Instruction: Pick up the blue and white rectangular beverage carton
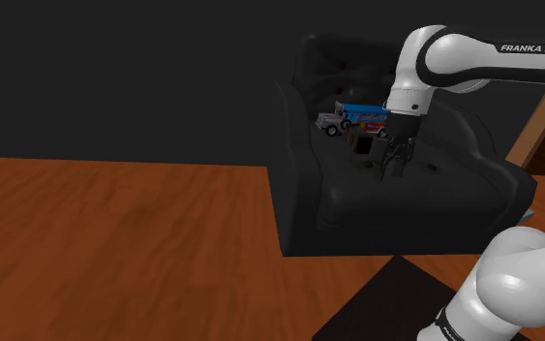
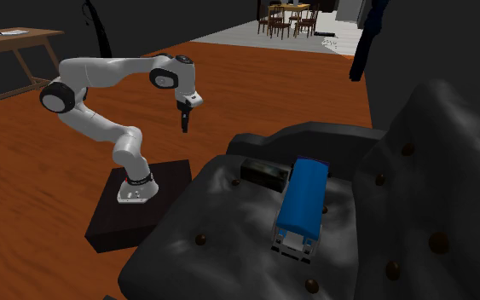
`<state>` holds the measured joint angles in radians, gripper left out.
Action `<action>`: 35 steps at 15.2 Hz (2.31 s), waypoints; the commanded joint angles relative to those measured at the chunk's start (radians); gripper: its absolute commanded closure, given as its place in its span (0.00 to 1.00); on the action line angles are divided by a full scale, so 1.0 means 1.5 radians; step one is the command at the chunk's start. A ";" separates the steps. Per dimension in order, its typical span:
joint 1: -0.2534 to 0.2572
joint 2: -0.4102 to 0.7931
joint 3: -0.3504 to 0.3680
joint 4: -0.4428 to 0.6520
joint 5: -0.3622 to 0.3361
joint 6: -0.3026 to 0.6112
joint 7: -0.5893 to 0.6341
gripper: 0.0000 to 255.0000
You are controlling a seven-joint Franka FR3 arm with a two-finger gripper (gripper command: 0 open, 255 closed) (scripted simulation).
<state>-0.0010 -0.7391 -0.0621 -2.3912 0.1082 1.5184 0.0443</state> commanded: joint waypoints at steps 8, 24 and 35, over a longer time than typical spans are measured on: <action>-0.035 0.144 -0.037 0.092 -0.039 0.066 -0.004 0.00; -0.103 0.472 -0.124 0.407 -0.064 0.116 -0.011 0.00; -0.171 0.698 -0.171 0.695 -0.025 0.075 -0.020 0.00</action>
<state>-0.2507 0.2891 -0.3167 -1.3682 0.0662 1.6306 0.0145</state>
